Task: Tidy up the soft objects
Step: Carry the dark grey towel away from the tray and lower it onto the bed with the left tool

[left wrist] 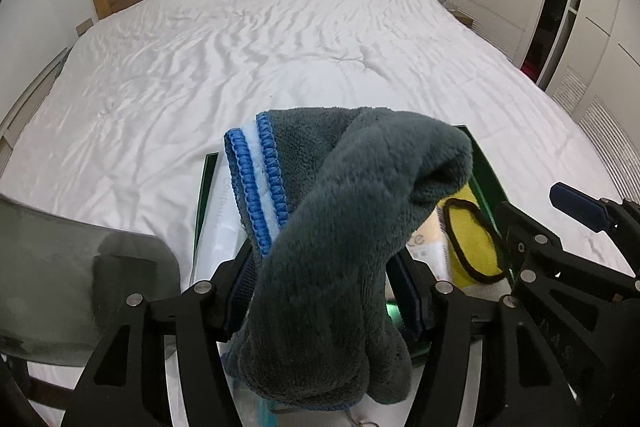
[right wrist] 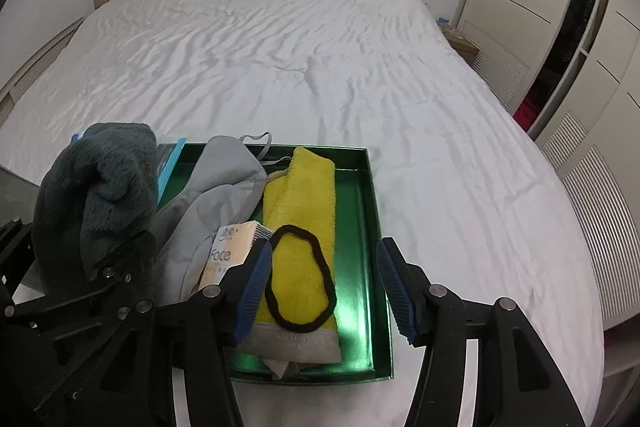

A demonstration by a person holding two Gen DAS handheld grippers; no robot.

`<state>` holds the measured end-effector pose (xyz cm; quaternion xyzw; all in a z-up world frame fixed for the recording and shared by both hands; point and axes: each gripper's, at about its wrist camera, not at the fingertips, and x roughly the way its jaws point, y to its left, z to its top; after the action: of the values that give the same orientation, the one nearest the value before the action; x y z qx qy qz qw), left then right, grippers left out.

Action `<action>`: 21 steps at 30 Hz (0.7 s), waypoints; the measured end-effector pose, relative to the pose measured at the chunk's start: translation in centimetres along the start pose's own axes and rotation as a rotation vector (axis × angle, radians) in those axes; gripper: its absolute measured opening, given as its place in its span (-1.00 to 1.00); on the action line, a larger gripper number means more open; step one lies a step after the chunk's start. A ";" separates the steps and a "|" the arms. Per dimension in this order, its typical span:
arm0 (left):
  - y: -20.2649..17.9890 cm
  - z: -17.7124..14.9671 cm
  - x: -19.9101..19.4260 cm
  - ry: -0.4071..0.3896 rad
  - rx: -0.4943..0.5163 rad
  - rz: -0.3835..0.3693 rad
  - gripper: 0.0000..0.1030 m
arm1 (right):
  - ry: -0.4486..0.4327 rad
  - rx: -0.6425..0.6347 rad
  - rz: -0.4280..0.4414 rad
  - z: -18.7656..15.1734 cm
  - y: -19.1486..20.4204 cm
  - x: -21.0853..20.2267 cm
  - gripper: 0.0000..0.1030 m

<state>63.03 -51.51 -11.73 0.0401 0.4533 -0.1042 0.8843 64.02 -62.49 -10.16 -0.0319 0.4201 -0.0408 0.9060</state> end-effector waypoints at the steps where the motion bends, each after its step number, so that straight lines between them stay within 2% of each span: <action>1: 0.0 -0.2 -0.5 -0.006 -0.003 -0.005 0.08 | -0.006 0.008 -0.008 -0.2 -0.1 -0.5 0.08; 4: 0.1 -0.9 -2.4 -0.031 -0.015 -0.029 0.08 | -0.026 0.028 -0.026 -0.9 -0.7 -2.1 0.12; 7: 0.4 -2.6 -5.5 -0.039 -0.039 -0.090 0.08 | -0.043 0.032 -0.037 -2.0 -1.0 -4.3 0.12; 12: 1.8 -7.5 -11.8 -0.037 -0.053 -0.184 0.08 | -0.048 -0.013 -0.035 -5.9 0.0 -9.5 0.12; 15: 4.4 -11.0 -15.2 -0.008 -0.063 -0.222 0.08 | -0.032 -0.038 -0.029 -8.9 1.8 -13.2 0.12; 18: 8.8 -14.8 -18.6 0.036 -0.085 -0.222 0.08 | -0.005 -0.056 -0.003 -11.9 4.8 -16.9 0.13; 21: 13.3 -18.1 -21.0 0.065 -0.060 -0.193 0.08 | 0.030 -0.074 0.034 -14.8 9.0 -20.3 0.14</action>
<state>39.69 -32.43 -5.66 -0.0268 0.4865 -0.1741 0.8557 40.05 -51.87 -5.13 -0.0575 0.4353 -0.0103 0.8984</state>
